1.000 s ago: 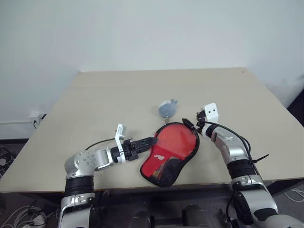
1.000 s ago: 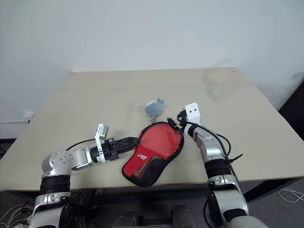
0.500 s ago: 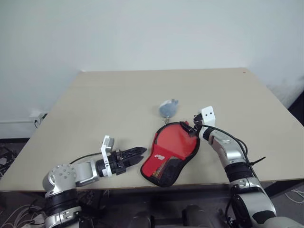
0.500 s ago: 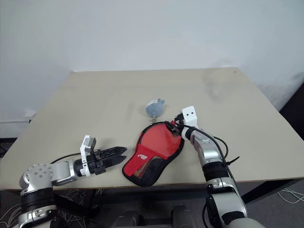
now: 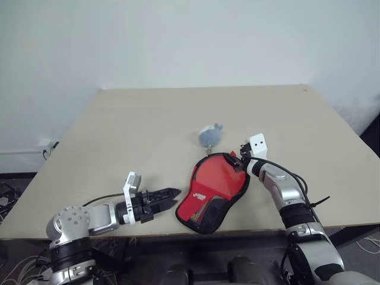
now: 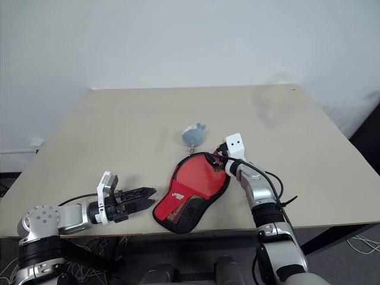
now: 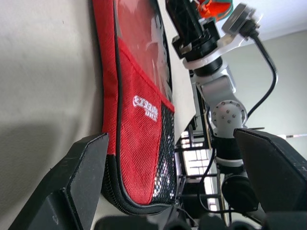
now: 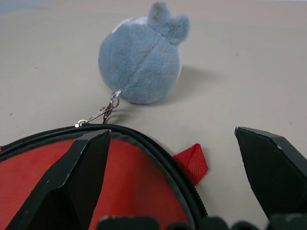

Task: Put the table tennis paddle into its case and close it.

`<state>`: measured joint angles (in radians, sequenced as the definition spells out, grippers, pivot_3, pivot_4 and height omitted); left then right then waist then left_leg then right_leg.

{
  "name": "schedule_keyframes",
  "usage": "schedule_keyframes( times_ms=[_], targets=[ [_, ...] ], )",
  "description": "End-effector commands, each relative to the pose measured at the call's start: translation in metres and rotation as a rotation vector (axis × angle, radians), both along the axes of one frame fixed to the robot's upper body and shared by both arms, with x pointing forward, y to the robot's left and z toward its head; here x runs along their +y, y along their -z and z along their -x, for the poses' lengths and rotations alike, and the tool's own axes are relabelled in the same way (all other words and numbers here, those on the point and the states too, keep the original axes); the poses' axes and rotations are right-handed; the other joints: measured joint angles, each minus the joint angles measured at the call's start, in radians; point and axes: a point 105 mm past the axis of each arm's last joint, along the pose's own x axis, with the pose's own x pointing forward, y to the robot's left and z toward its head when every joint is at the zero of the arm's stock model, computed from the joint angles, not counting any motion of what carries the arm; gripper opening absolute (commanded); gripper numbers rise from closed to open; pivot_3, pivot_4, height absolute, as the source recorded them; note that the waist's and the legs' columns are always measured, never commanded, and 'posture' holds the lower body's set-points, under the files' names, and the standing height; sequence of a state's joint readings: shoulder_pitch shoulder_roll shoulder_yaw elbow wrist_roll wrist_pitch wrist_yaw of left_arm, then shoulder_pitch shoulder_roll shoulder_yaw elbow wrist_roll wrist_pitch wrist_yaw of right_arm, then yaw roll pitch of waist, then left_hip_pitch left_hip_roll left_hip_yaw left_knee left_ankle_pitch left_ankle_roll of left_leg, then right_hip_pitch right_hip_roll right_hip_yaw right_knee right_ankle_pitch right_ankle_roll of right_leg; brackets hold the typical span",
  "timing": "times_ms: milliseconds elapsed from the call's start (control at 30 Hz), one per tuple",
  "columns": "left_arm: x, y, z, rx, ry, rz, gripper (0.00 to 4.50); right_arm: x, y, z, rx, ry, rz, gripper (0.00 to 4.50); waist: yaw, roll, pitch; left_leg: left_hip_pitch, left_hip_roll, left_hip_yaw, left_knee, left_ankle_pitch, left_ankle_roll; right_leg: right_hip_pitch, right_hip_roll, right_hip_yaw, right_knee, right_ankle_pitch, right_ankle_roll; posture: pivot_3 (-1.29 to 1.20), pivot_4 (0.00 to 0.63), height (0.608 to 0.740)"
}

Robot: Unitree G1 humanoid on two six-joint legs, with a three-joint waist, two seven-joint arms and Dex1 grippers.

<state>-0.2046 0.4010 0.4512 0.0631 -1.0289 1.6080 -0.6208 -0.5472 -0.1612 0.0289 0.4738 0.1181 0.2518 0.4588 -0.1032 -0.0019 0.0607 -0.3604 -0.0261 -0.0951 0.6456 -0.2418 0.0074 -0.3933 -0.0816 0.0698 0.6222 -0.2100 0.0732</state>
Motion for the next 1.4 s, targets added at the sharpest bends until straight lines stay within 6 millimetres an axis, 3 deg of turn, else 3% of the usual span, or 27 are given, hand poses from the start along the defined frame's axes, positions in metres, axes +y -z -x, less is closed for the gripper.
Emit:
schedule_keyframes(
  times_ms=[33,567,667,1100,1400],
  targets=[
    [-0.002,-0.001,0.004,0.002,0.028,-0.009,4.44,0.003,-0.023,-0.005,-0.087,-0.003,-0.011,4.50,0.000,0.000,0.000,0.000,0.000,0.000,0.000,0.000,0.000,0.000,0.000,0.000,0.000,0.000,0.000,0.00,0.000,0.740],
    [-0.014,0.006,0.007,0.026,0.069,-0.032,4.44,0.003,-0.024,-0.007,-0.088,-0.003,-0.010,4.50,0.001,0.000,0.000,0.000,0.000,0.000,0.000,0.000,0.000,0.000,0.000,0.000,0.000,0.000,0.000,0.00,0.000,0.740],
    [-0.018,0.008,0.007,0.034,0.077,-0.028,3.95,0.004,-0.025,-0.007,-0.090,-0.003,-0.008,4.50,0.001,0.000,0.000,0.000,0.000,0.000,0.000,0.000,0.000,0.000,-0.001,0.000,-0.001,-0.001,-0.001,0.00,0.000,0.740],
    [-0.021,0.007,0.003,0.024,0.074,-0.024,0.39,0.003,-0.024,-0.006,-0.091,-0.002,-0.004,4.50,0.001,-0.001,0.001,-0.001,0.000,0.000,-0.001,0.000,0.000,-0.001,-0.001,0.000,-0.001,-0.001,-0.001,0.00,0.000,0.740],
    [-0.020,0.007,-0.001,0.011,0.062,-0.034,0.39,0.004,-0.024,-0.007,-0.090,-0.008,0.000,4.50,0.001,0.000,0.001,0.000,0.000,0.000,-0.001,0.000,-0.001,0.000,-0.001,0.000,-0.001,-0.001,-0.002,0.00,0.000,0.740]
  ],
)
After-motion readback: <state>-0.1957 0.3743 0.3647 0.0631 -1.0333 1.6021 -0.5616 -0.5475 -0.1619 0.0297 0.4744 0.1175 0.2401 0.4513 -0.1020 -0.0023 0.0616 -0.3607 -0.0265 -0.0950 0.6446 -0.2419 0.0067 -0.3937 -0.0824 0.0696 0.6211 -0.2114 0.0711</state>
